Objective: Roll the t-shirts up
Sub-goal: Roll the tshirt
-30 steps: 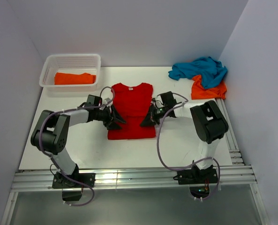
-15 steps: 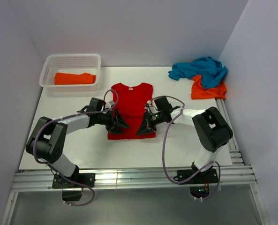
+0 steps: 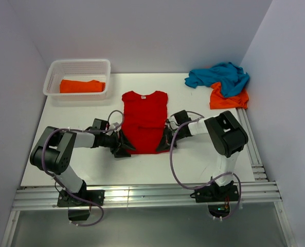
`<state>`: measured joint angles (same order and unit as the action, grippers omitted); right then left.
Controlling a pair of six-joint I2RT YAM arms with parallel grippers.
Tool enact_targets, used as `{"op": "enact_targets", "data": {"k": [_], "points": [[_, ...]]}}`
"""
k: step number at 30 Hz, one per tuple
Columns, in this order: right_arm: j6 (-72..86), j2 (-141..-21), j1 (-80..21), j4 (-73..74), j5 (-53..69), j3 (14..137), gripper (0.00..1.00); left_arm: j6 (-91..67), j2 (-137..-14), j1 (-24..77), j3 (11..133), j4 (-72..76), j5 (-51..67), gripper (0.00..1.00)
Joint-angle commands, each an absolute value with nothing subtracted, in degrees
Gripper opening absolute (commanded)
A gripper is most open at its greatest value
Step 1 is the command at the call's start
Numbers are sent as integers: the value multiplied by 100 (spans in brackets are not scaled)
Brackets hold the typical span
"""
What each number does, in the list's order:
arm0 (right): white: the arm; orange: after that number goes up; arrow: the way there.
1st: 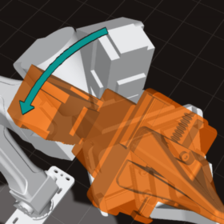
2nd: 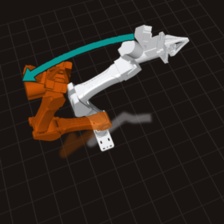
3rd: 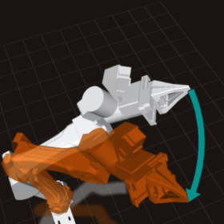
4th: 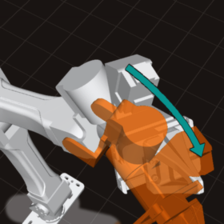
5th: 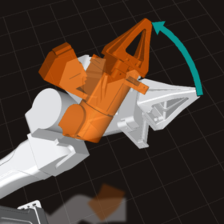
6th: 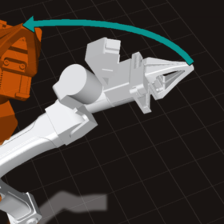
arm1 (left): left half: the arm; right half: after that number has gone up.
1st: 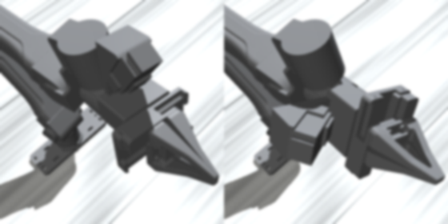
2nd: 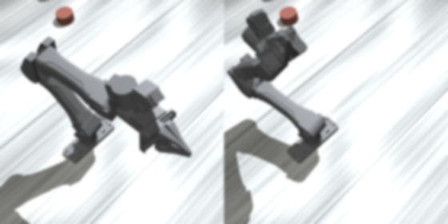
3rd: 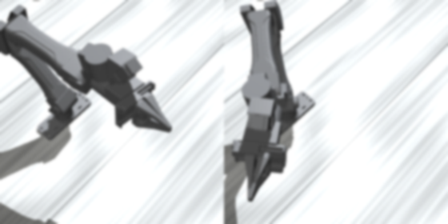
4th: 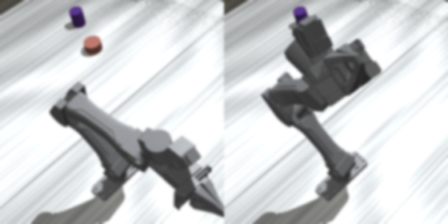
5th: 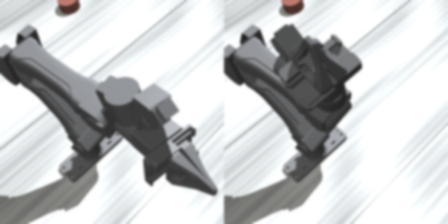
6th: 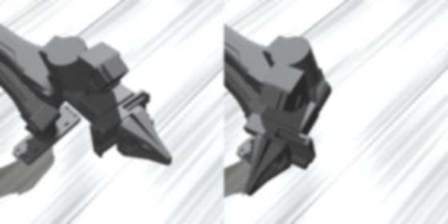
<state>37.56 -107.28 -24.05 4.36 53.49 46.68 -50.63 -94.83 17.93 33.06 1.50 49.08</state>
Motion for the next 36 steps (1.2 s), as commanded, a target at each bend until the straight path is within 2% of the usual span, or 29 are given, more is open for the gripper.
{"op": "enact_targets", "data": {"k": [1, 7, 10, 11, 13, 16, 18, 19, 25, 27, 29, 30, 33, 36], "points": [[3437, -10863, -2092, 720, 5194, 4597, 1, -4590, -9448, 1434, 3383, 168, 4984, 60], [3454, -10425, -1916, 888, 5265, 4518, 2, -4525, -9132, 1362, 3559, -255, 5036, 60], [3498, -9994, -1916, 1010, 5212, 4509, 14, -4693, -8834, 1371, 3612, -228, 5150, 62], [3507, -9880, -1907, 1080, 5212, 4500, 24, -4676, -8746, 1362, 3656, -298, 5150, 64], [3524, -9546, -1881, 1195, 5177, 4474, 37, -4431, -8500, 1362, 3883, -824, 4958, 67], [3621, -9080, -1793, 1187, 5089, 4263, 51, -4236, -8315, 1292, 3964, -1353, 4764, 72], [3674, -8817, -1732, 1117, 5089, 4053, 56, -4315, -8253, 1205, 3850, -1292, 4877, 73], [3717, -8728, -1688, 1081, 5054, 3965, 61, -4333, -8218, 1091, 3728, -1257, 4878, 73], [3849, -8456, -1494, 845, 4975, 3420, 67, -4368, -8007, 739, 3288, -1257, 4764, 77], [3963, -8350, -1459, 721, 4869, 3236, 79, -4333, -7946, 651, 3208, -1301, 4685, 78], [4025, -8271, -1450, 485, 4730, 3129, 80, -4333, -7954, 615, 3094, -1248, 4615, 80], [4078, -8227, -1459, 414, 4633, 3042, 89, -4368, -7980, 589, 3050, -1178, 4606, 81], [4375, -8392, -1450, 63, 4457, 2919, 88, -4508, -8077, 571, 2892, -924, 4518, 82], [4770, -8682, -1450, -430, 4395, 2813, 78, -4719, -8174, 571, 2769, -634, 4404, 82]]}}
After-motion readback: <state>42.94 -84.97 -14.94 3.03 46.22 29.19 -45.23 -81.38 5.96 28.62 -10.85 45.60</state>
